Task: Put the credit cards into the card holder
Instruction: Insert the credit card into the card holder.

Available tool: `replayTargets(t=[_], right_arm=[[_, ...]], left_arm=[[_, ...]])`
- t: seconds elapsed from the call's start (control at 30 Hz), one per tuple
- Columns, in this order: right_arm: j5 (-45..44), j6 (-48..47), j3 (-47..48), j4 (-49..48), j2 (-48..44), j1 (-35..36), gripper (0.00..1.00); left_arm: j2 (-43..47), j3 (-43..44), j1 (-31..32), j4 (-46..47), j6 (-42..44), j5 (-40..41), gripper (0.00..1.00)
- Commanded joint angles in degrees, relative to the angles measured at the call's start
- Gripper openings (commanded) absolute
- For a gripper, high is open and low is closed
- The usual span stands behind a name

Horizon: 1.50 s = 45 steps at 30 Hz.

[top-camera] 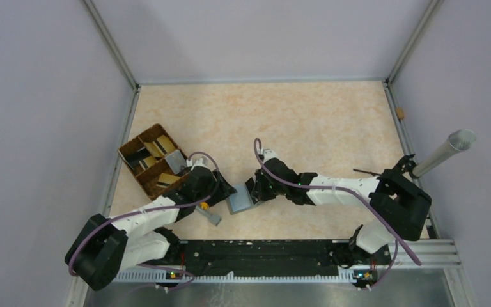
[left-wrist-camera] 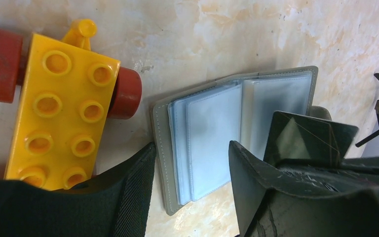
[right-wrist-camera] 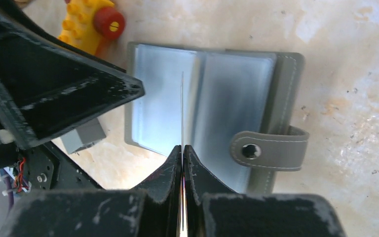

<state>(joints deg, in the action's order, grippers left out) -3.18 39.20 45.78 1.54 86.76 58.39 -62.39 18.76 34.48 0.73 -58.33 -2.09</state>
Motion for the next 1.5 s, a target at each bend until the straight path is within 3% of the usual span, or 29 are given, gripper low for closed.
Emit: replayTargets(t=[0.0,0.13,0.37,1.47], right_arm=[[7.32,1.35,-3.72,-9.90,0.44,-2.86,0.00],[13.23,2.55,-8.22,-17.36,0.47,-4.74,0.00],[16.67,3.25,-10.20,-20.34,2.12,-7.02,0.00],[25.33,6.99,-9.77,-28.08,12.81,-9.99,0.00]], left_arm=[[-0.34,1.14,-0.15,-4.94,1.63,0.65,0.58],[-0.70,1.89,-0.05,-8.22,1.91,0.94,0.56],[-1.48,4.39,0.00,-13.56,3.51,3.28,0.57],[-5.62,4.79,0.43,-13.07,3.31,1.08,0.44]])
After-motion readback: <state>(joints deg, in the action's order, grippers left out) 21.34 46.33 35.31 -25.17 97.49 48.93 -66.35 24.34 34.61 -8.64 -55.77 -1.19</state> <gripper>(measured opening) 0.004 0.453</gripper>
